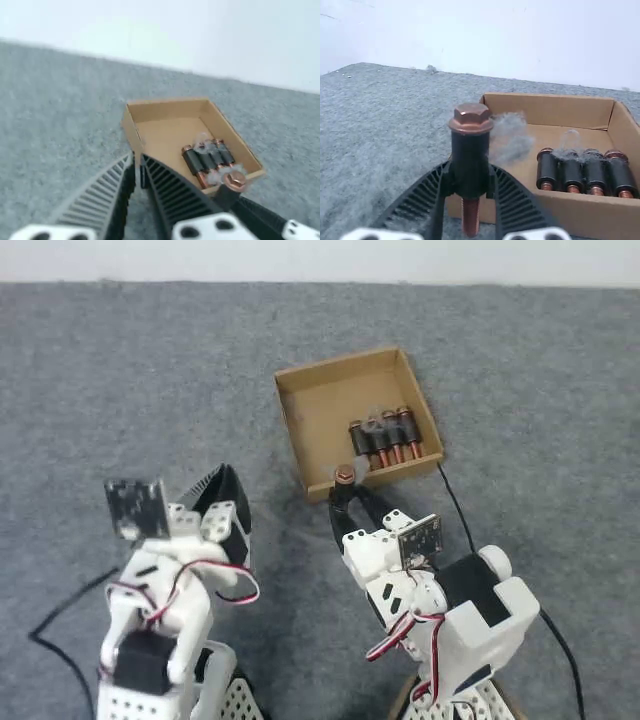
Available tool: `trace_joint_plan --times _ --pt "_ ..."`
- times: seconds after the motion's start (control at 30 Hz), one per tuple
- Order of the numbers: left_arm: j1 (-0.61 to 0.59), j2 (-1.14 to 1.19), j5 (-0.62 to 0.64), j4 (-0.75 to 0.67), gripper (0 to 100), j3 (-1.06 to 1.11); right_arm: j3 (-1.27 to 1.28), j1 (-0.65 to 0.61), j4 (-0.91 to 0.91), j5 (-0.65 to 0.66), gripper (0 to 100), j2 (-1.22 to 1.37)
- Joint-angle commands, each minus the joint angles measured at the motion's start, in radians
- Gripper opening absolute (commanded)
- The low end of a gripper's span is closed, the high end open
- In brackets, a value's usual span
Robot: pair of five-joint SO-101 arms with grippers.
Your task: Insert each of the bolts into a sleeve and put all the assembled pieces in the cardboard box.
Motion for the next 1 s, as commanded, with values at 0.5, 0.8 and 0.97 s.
trace_joint_plan --times 0.5,0.8,0.97 --pt "-0.207 -0.12 -0.017 -0.144 1 0.367 -0.117 0.191 -0.127 0.035 0.6 -0.013" --pt "-0.273 -0.12 -0.232 -0.017 1 0.387 -0.402 0.2 -0.059 0.267 0.6 -0.015" --pt "-0.27 -0.115 -0.249 -0.008 1 0.387 -0.582 0.22 0.177 0.284 0.6 -0.015"
